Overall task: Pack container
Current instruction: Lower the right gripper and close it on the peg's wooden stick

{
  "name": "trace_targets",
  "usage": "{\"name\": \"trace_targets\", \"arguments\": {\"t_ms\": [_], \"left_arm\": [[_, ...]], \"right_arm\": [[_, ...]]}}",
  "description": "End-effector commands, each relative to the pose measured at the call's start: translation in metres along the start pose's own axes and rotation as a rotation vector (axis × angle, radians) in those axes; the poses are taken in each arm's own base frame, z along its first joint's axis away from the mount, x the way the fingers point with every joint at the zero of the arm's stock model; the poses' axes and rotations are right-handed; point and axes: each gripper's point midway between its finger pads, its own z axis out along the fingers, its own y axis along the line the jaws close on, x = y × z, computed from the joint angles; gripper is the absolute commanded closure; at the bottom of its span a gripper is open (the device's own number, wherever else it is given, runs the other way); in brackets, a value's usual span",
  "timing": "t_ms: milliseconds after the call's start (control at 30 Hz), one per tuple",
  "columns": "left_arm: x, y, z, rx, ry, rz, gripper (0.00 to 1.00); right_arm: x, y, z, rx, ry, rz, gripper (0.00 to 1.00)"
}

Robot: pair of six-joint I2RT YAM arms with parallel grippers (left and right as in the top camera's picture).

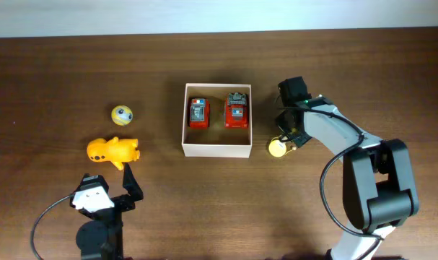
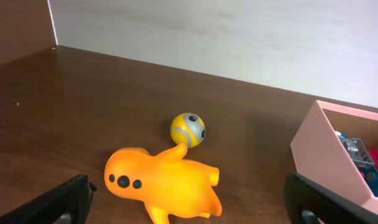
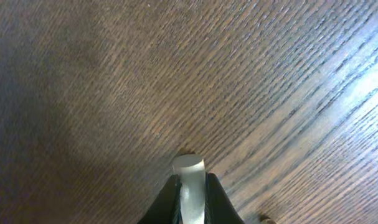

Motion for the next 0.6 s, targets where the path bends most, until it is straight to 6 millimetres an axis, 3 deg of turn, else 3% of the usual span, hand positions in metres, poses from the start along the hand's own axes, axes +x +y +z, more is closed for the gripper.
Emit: {"name": "trace_targets", "arguments": {"t_ms": [0,133,233,567], "left_arm": [[0.0023,-0.0021,0.0004,0.014,0.001,-0.001,0.01],[0.0023,-0.0021,0.0004,0.014,0.001,-0.002,0.01],[0.0023,-0.0021,0.0004,0.014,0.001,-0.001,0.01],[0.0023,-0.0021,0.0004,0.014,0.001,-0.001,0.01]], "right_arm": [[-0.0045,0.0047,0.0004,-0.008,-0.003,-0.016,0.91],[-0.0043,0.0046,0.0004,-0.008,-0.002,-0.027,0.90],[-0.0035,0.0037,0.0004,-0.004,0.001,-0.029,0.81],[-0.0017,0.0039,0.0004,-0.005,0.008,-0.030,0.79]]}}
